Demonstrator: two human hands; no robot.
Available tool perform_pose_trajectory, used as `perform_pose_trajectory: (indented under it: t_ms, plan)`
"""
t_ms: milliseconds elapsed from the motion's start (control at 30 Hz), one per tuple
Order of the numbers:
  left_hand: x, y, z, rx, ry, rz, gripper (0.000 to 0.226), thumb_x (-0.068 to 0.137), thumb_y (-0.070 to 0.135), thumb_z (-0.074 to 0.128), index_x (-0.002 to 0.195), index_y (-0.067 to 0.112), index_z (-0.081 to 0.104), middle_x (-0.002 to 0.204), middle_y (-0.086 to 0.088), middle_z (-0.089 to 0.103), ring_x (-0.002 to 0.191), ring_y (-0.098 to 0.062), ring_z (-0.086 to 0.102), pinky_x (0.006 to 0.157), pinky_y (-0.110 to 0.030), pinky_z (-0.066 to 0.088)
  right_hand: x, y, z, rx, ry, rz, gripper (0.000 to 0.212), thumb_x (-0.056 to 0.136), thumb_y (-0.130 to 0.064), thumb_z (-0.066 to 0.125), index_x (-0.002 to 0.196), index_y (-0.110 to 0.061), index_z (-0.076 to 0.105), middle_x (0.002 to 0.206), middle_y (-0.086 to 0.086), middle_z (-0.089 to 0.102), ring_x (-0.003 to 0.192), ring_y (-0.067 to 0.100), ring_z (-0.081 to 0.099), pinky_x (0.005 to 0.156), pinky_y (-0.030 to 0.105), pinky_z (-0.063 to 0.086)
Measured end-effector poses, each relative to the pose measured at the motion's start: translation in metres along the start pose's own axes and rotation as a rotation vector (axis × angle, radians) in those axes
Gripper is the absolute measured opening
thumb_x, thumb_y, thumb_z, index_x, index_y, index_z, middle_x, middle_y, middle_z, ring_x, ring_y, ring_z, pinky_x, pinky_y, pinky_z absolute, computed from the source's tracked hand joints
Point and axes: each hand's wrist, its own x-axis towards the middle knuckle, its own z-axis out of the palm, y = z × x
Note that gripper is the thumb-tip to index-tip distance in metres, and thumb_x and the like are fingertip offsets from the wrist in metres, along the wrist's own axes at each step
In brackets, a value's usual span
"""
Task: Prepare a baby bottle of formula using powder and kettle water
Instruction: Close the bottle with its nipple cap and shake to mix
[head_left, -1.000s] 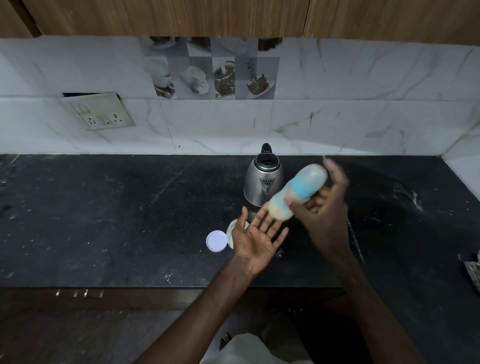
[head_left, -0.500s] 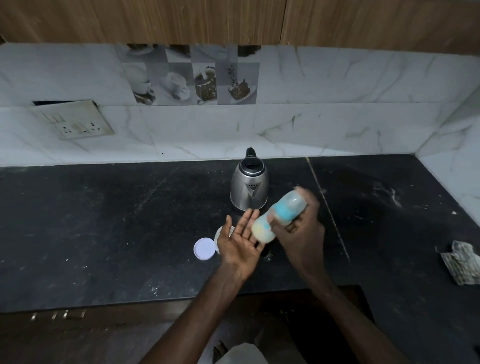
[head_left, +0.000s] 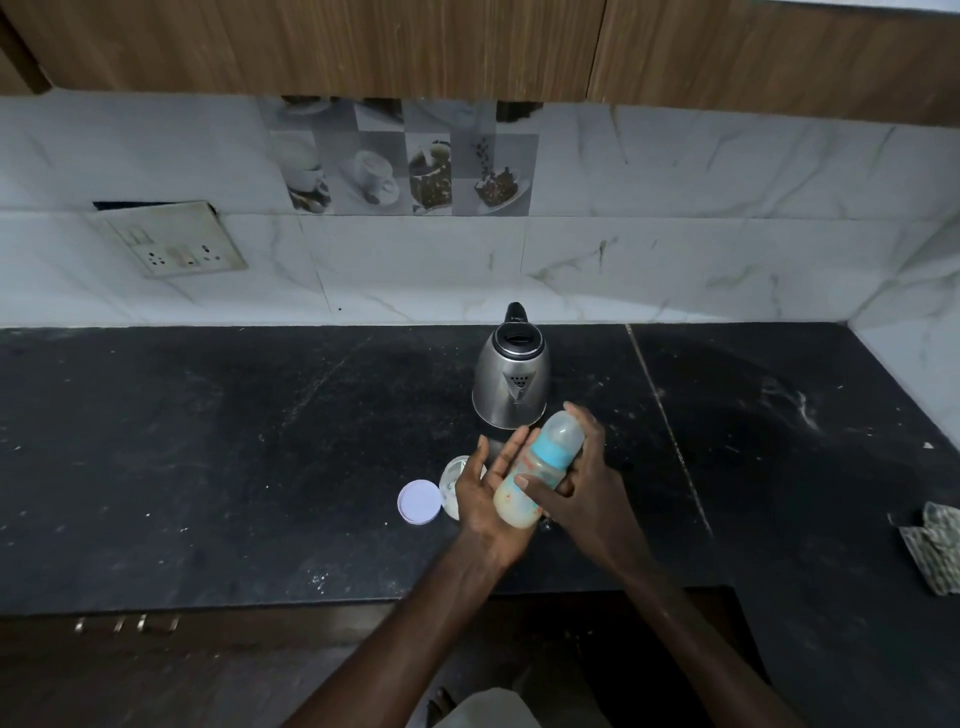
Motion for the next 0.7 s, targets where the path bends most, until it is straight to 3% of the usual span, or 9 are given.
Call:
perform_pose_trajectory:
  t_ms: [100,167,233,267,400,433,533,567,700]
  plan:
    - [0.000,0.000,-0.001,0.007,-0.032,0.006,0.058,0.101,0.054,0.050,0.137,0.011,0.066,0.142,-0.019,0.065,0.137,-0.040,0.057,0.117,-0.053,0.042,0.009,-0.016,-0.010,-0.070,0.029,-0.080,0.096,0.080,-0.041,0.089,0.148,-0.064,0.024,0.127,-0.031,0.063,0.104,0.000,0.073,0.088,0.031,0.065]
    - [0.001,0.004,-0.004,0.068,-0.012,0.031,0.059,0.100,0.058,0.047,0.136,0.016,0.067,0.142,-0.011,0.067,0.130,-0.029,0.064,0.111,-0.046,0.045,0.023,-0.028,-0.025,-0.025,0.319,-0.117,0.090,0.080,-0.050,0.086,0.148,-0.062,0.028,0.123,-0.028,0.066,0.100,0.003,0.075,0.079,0.028,0.066]
    - [0.003,0.007,-0.006,0.100,0.004,0.042,0.060,0.099,0.060,0.045,0.137,0.018,0.067,0.140,-0.003,0.068,0.131,-0.022,0.064,0.116,-0.044,0.041,0.034,-0.031,-0.036,0.240,0.677,-0.116,0.087,0.084,-0.052,0.086,0.152,-0.053,0.032,0.121,-0.012,0.072,0.094,0.014,0.079,0.069,0.041,0.069]
    - [0.005,0.008,-0.008,0.094,0.013,0.049,0.059,0.100,0.059,0.045,0.135,0.018,0.068,0.138,-0.003,0.070,0.131,-0.022,0.064,0.118,-0.044,0.039,0.035,-0.033,-0.032,0.286,0.731,-0.102,0.088,0.085,-0.048,0.086,0.153,-0.047,0.032,0.117,-0.005,0.074,0.091,0.019,0.079,0.068,0.048,0.068]
    - [0.004,0.007,-0.010,0.031,0.023,0.048,0.059,0.099,0.056,0.049,0.131,0.010,0.070,0.135,-0.019,0.069,0.126,-0.036,0.063,0.108,-0.051,0.047,0.008,-0.020,0.007,-0.098,0.194,-0.053,0.097,0.077,-0.033,0.093,0.151,-0.051,0.031,0.118,-0.021,0.070,0.095,0.004,0.076,0.084,0.038,0.066]
    - [0.006,0.008,-0.013,0.045,0.027,0.049,0.059,0.099,0.057,0.048,0.131,0.012,0.070,0.139,-0.017,0.067,0.128,-0.034,0.063,0.112,-0.051,0.045,0.009,-0.017,0.005,-0.132,0.234,-0.078,0.097,0.077,-0.038,0.093,0.151,-0.050,0.031,0.120,-0.021,0.069,0.096,0.003,0.075,0.084,0.035,0.066]
    - [0.006,0.006,-0.016,0.134,0.037,0.061,0.060,0.099,0.060,0.044,0.135,0.019,0.068,0.141,-0.003,0.068,0.134,-0.021,0.061,0.125,-0.045,0.032,0.028,-0.020,-0.015,0.175,0.699,-0.075,0.091,0.080,-0.057,0.088,0.152,-0.049,0.033,0.125,-0.019,0.070,0.101,0.005,0.077,0.078,0.038,0.068]
    - [0.007,0.005,-0.015,0.133,0.036,0.061,0.062,0.099,0.060,0.044,0.139,0.018,0.066,0.141,-0.003,0.068,0.137,-0.022,0.059,0.126,-0.046,0.031,0.030,-0.023,-0.018,0.219,0.705,-0.078,0.089,0.078,-0.060,0.088,0.149,-0.052,0.034,0.123,-0.021,0.071,0.100,0.004,0.077,0.077,0.039,0.068]
    - [0.008,0.005,-0.003,0.037,0.011,0.037,0.063,0.099,0.057,0.047,0.140,0.012,0.064,0.142,-0.020,0.064,0.138,-0.040,0.054,0.113,-0.050,0.044,0.013,-0.013,0.004,0.003,0.130,-0.013,0.090,0.073,-0.056,0.092,0.143,-0.059,0.036,0.121,-0.022,0.073,0.102,0.003,0.076,0.085,0.034,0.066]
